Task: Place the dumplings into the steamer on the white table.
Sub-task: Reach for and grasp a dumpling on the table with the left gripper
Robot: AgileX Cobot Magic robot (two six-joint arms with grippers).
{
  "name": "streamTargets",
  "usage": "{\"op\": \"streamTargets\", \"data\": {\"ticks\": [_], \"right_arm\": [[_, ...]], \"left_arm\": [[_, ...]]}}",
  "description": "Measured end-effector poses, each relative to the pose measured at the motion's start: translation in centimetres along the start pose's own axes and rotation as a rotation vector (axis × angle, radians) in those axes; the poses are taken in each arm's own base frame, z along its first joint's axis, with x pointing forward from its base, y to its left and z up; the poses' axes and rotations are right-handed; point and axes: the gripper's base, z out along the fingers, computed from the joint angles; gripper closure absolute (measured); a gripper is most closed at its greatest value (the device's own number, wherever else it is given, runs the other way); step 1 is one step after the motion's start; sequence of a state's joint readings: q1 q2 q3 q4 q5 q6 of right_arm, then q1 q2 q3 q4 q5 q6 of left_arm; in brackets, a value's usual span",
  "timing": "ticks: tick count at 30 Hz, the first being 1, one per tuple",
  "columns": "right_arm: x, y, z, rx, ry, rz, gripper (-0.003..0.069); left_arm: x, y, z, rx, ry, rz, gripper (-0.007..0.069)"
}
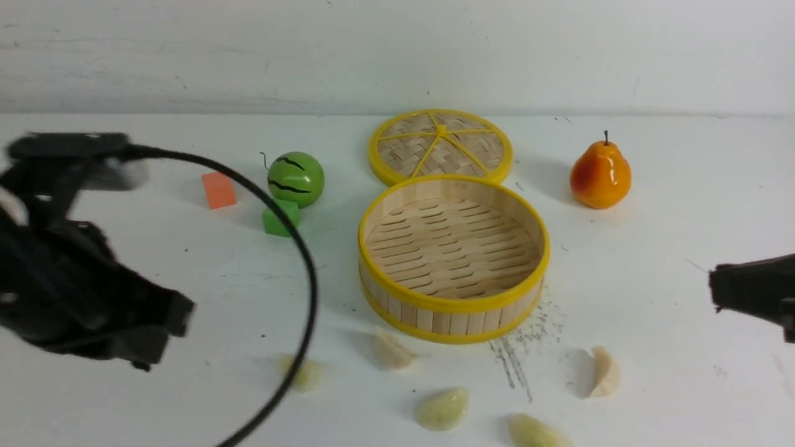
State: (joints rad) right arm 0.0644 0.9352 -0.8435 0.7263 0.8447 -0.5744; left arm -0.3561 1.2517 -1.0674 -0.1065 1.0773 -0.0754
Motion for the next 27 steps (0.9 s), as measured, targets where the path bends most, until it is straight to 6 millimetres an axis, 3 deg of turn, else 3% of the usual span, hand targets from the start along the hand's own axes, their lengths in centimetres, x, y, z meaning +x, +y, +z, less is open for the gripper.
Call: {"op": "streamTargets", "data": {"ticks": [2,3,5,6,8,10,15,20,27], "right_arm": [[0.1,0.2,0.6,-0.023,0.029,-0.009,0.0676],[0.1,0.3,0.6,-0.025,0.03,-0.012,0.0676],[0.1,0.6,0.8,-0.042,0.043,-0.038,0.0674],[0.1,0.6,0.8,-0.044,0.044,-0.043,0.0674],[0.1,0.7,0.8,-0.044,0.048,-0.061,0.0673],[0.2,0.7,0.8,-0.039,0.051,-0.067,0.0672],[0.2,0.8,0.5,-0.037,0.042,-0.076,0.067],[0.2,0.8,0.5,-0.035,0.044,-0.079,0.0666],[0.2,0.8,0.4,-0.035,0.042,-0.079,0.0662]], "left_arm": [[-0.9,-1.2,2.0,-0.009,0.041,0.024,0.0564],[-0.9,-1.2,2.0,-0.009,0.041,0.024,0.0564],[-2.2,-2.4,4.8,-0.013,0.067,0.011,0.0455],[-2.4,-2.6,5.2,-0.013,0.067,0.002,0.0435],[-3.6,-3.0,7.9,-0.009,0.046,-0.106,0.03],[-4.2,-3.0,9.6,-0.01,0.028,-0.215,0.0213],[-5.2,-2.7,13.8,-0.03,0.001,-0.47,0.0044],[-5.6,-2.5,16.5,-0.043,-0.021,-0.537,0.0021],[-5.3,-2.2,19.1,-0.075,0.018,-0.536,0.0081]]}}
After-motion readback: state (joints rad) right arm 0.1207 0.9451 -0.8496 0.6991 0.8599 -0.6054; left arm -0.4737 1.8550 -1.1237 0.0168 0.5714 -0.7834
